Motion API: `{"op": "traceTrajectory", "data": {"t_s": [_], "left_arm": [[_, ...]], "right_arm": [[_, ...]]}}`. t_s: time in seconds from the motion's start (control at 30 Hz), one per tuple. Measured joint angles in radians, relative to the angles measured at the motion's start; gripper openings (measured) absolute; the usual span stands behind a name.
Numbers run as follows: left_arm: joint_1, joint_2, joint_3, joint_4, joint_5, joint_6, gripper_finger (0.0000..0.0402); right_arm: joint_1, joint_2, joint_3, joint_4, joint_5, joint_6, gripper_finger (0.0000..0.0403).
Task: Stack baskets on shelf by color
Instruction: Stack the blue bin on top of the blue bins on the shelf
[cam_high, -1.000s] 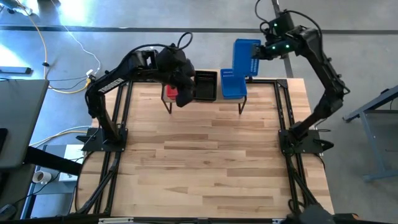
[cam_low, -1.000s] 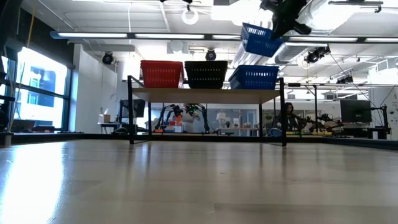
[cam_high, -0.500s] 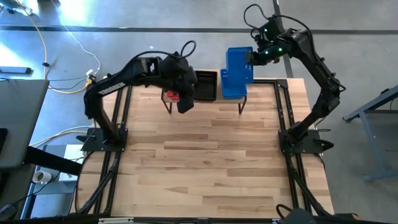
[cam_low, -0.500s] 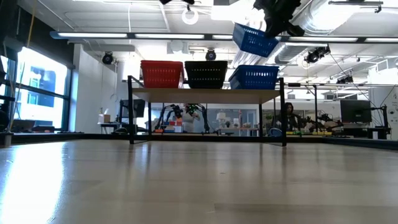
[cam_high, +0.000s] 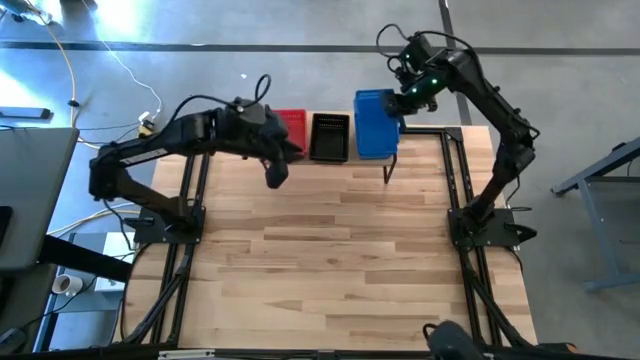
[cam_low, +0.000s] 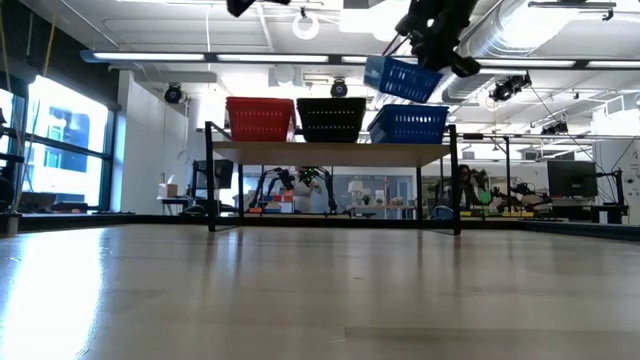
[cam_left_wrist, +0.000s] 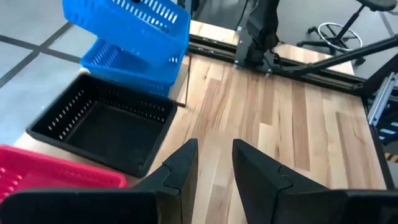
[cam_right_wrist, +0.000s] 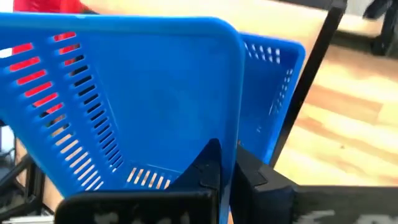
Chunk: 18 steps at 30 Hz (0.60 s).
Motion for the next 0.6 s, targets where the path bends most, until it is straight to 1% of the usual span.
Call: {"op": "traceTrajectory", "data": {"t_s": [0.17, 0.3, 0.47, 0.6], "left_arm": [[-0.014, -0.061, -0.15, 0.104, 0.0, -0.029, 0.009], [-0.015, -0.096, -0.244, 0.177, 0.0, -0.052, 0.009], [-0.015, -0.114, -0.334, 0.28, 0.0, -0.08, 0.009], [-0.016, -0.121, -0.369, 0.331, 0.0, -0.079, 0.009]], "right_arm": [[0.0, 0.031, 0.0, -0.063, 0.003, 0.001, 0.0], [-0.001, 0.04, 0.0, -0.069, 0.014, 0.006, 0.0], [-0.002, 0.052, 0.0, -0.076, 0.015, 0.025, 0.0], [-0.002, 0.071, 0.0, -0.099, 0.03, 0.025, 0.0]]}}
